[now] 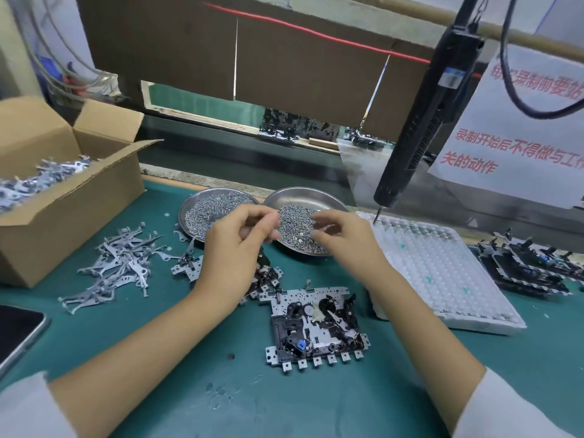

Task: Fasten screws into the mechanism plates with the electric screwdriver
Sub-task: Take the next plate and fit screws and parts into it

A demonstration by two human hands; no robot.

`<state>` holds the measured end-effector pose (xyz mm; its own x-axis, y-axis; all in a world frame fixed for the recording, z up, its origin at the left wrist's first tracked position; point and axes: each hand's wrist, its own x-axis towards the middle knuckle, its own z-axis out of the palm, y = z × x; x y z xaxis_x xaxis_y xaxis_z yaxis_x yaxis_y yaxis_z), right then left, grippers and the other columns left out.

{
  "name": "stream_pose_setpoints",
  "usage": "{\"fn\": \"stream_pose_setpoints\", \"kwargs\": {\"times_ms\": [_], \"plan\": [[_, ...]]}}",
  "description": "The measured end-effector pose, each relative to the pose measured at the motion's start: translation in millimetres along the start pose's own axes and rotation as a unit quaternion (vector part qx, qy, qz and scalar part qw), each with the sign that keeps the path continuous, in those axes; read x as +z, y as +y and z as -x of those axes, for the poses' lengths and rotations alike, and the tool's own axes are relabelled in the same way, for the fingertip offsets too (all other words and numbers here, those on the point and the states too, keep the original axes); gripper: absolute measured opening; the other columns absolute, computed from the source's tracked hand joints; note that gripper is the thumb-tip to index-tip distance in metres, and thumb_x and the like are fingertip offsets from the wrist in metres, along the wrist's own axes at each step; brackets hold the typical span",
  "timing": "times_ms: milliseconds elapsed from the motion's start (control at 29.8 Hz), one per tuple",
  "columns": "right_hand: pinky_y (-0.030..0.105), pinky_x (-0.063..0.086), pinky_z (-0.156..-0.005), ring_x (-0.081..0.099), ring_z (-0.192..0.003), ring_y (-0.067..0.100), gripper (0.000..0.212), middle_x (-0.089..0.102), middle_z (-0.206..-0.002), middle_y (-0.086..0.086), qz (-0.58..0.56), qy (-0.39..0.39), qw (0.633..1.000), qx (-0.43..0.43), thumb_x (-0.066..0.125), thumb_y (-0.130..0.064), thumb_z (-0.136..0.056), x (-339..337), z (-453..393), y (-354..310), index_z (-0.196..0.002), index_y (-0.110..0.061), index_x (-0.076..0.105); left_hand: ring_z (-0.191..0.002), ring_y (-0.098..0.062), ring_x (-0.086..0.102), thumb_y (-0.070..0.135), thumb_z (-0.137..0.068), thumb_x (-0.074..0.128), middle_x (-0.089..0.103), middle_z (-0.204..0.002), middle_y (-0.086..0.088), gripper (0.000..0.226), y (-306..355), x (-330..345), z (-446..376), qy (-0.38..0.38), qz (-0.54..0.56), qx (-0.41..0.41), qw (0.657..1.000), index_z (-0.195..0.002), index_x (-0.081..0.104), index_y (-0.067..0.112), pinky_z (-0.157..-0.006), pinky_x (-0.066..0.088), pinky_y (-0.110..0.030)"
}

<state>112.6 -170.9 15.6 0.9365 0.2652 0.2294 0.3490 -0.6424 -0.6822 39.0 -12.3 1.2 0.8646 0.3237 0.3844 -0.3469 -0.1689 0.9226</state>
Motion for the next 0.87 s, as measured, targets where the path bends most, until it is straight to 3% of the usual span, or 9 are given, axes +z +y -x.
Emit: {"fn": "stream_pose_setpoints", "kwargs": {"times_ms": [67,134,268,403,604,671,772,872], "plan": [[0.019,0.041,-0.087,0.059,-0.095,0.013,0.036,0.066,-0.113,0.003,0.095,-0.094,0.991,-0.008,0.068,-0.014,-0.087,5.2,-11.3,0.9,-0.122,-0.014,0.063,-0.076,-0.005,0.068,0.011,-0.089,0.062,0.070,-0.078,0.006,0.013,-1.9,-0.9,-1.6,0.010,0.041,-0.031,0.999,-0.088,0.065,0.025,-0.074,0.053,-0.017],[0.018,0.036,-0.088,0.058,-0.108,0.016,0.035,0.065,-0.121,0.004,0.160,-0.126,0.979,-0.023,0.070,-0.015,-0.086,11.2,-19.2,0.0,-0.120,-0.013,0.065,-0.077,-0.004,0.067,0.008,-0.088,0.064,0.070,-0.084,0.002,0.015,-3.0,-1.3,-2.9,0.023,0.073,-0.052,0.996,-0.090,0.065,0.022,-0.074,0.053,-0.016],[0.009,0.032,-0.073,0.060,-0.093,0.015,0.021,0.071,-0.106,0.010,0.152,-0.089,0.984,-0.015,0.071,-0.006,-0.083,13.4,-27.4,-0.4,-0.104,-0.006,0.073,-0.081,0.002,0.064,0.005,-0.084,0.067,0.069,-0.092,0.003,0.016,-2.2,-2.0,-5.0,0.036,0.085,-0.051,0.994,-0.091,0.066,0.020,-0.076,0.049,-0.010],[0.007,0.035,-0.074,0.064,-0.090,0.017,0.014,0.073,-0.096,0.012,0.131,-0.053,0.990,-0.017,0.072,-0.001,-0.081,12.1,-26.8,2.0,-0.094,-0.002,0.075,-0.083,0.001,0.064,0.006,-0.084,0.068,0.069,-0.092,0.004,0.017,-2.9,0.0,-1.6,0.014,0.074,-0.052,0.996,-0.091,0.066,0.022,-0.077,0.048,-0.011],[0.013,0.045,-0.077,0.064,-0.082,0.016,0.014,0.072,-0.088,0.008,-0.009,0.057,0.998,0.007,0.076,-0.001,-0.075,11.5,-23.2,6.8,-0.089,-0.003,0.076,-0.082,0.000,0.065,0.006,-0.081,0.071,0.070,-0.089,0.005,0.018,-4.9,0.0,0.8,0.002,0.080,-0.047,0.996,-0.090,0.067,0.021,-0.075,0.048,-0.010],[0.011,0.046,-0.075,0.064,-0.079,0.014,0.014,0.071,-0.085,0.005,-0.048,0.067,0.996,0.014,0.077,-0.002,-0.074,10.5,-21.0,7.8,-0.087,-0.004,0.076,-0.085,-0.005,0.067,0.005,-0.079,0.072,0.071,-0.089,0.004,0.020,-4.7,0.2,1.3,0.000,0.081,-0.041,0.996,-0.090,0.066,0.021,-0.076,0.049,-0.012],[0.022,0.051,-0.077,0.065,-0.076,0.014,0.012,0.071,-0.079,0.003,-0.093,0.071,0.993,0.020,0.079,-0.004,-0.073,5.9,-16.0,7.1,-0.085,-0.005,0.076,-0.083,-0.007,0.068,0.003,-0.077,0.074,0.072,-0.085,0.004,0.022,-4.1,1.5,4.0,-0.008,0.084,-0.026,0.996,-0.089,0.067,0.020,-0.076,0.049,-0.012],[0.017,0.052,-0.069,0.069,-0.072,0.010,0.013,0.074,-0.081,0.007,-0.197,0.053,0.979,0.023,0.076,0.000,-0.075,-4.2,-3.4,2.6,-0.084,-0.009,0.074,-0.083,-0.006,0.069,0.003,-0.076,0.075,0.073,-0.084,0.005,0.023,-3.3,3.6,7.9,-0.023,0.081,-0.010,0.996,-0.089,0.067,0.021,-0.075,0.050,-0.013]]}}
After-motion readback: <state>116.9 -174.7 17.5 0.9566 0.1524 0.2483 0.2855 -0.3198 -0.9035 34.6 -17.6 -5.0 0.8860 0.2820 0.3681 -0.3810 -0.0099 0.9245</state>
